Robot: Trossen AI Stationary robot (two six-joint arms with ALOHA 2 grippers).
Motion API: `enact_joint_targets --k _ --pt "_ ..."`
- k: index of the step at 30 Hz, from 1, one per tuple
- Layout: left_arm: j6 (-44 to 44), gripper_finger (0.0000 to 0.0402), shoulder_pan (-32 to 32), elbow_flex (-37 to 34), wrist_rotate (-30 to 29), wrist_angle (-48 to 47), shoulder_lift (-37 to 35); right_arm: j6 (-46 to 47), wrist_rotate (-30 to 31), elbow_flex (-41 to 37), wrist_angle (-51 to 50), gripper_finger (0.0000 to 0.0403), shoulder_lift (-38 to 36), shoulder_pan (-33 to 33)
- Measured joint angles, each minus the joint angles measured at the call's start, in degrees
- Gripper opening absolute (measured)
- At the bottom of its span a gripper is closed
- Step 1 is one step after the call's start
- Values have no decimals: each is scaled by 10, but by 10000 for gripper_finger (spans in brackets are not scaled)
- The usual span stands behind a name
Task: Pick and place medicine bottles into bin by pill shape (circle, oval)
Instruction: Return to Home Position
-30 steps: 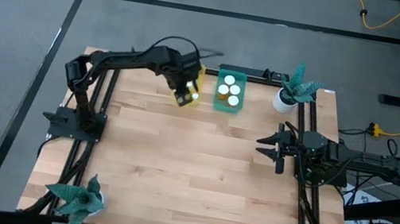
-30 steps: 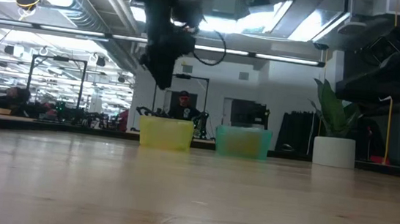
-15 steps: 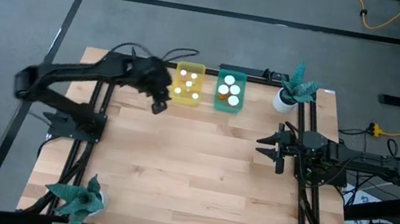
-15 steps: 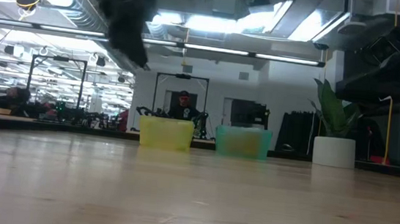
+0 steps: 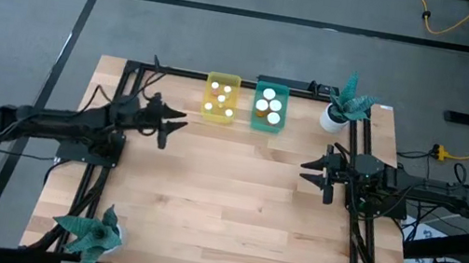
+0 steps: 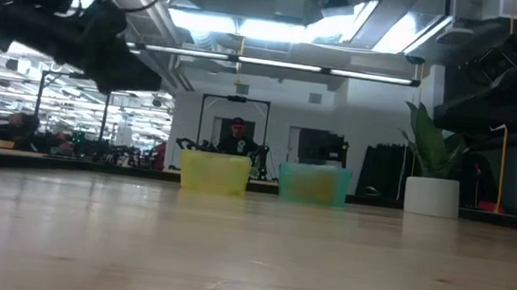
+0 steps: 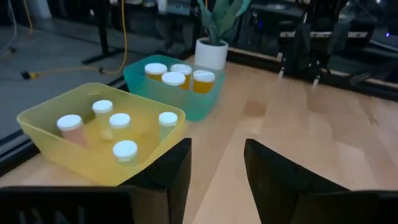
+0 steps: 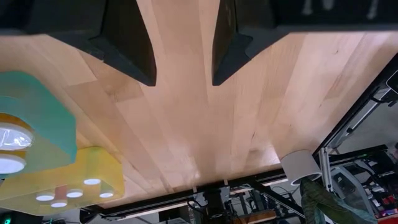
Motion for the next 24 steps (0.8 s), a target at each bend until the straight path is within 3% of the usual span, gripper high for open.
enact_joint_targets --k 11,24 --pt "-3 141 0 -78 10 17 -114 0 0 0 0 158 0 0" --pt "-14 141 -24 -78 6 -78 -120 0 0 0 0 158 0 0"
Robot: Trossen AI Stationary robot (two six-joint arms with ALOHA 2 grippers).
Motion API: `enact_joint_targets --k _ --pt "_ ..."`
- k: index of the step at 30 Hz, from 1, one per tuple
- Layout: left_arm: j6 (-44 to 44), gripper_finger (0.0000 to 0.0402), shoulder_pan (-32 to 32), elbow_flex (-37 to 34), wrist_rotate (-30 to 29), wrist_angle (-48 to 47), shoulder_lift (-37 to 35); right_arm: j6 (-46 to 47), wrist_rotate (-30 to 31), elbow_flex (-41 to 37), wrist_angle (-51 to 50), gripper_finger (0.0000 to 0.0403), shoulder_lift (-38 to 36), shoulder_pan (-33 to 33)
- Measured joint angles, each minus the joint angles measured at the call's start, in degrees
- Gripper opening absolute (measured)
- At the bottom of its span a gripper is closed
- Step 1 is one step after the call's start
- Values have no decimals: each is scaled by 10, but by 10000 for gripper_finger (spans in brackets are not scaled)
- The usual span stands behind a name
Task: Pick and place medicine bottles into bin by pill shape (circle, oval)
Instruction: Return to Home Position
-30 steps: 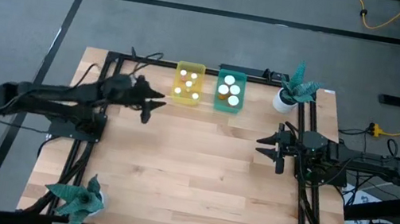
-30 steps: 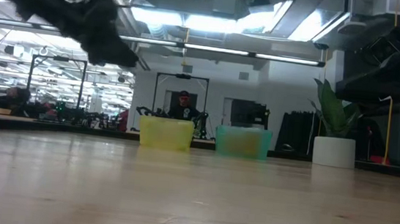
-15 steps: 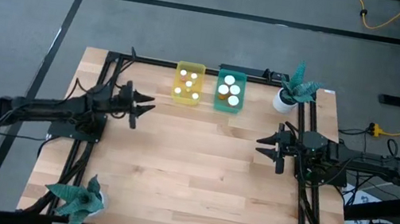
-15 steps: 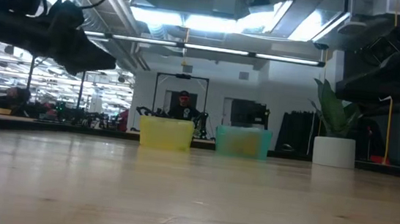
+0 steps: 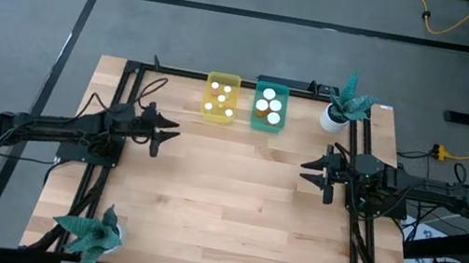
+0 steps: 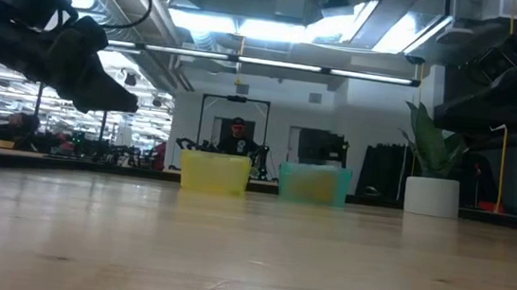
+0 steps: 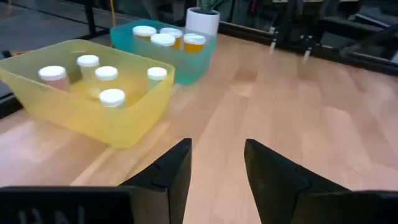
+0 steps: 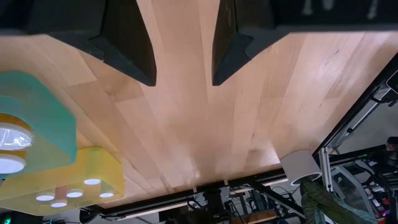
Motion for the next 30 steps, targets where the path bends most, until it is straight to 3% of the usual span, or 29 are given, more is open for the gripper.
enact_joint_targets --k 8,30 --pt "15 141 -2 0 -73 -14 0 0 0 0 0 158 0 0" --pt "19 141 -2 0 -73 -13 0 0 0 0 0 158 0 0"
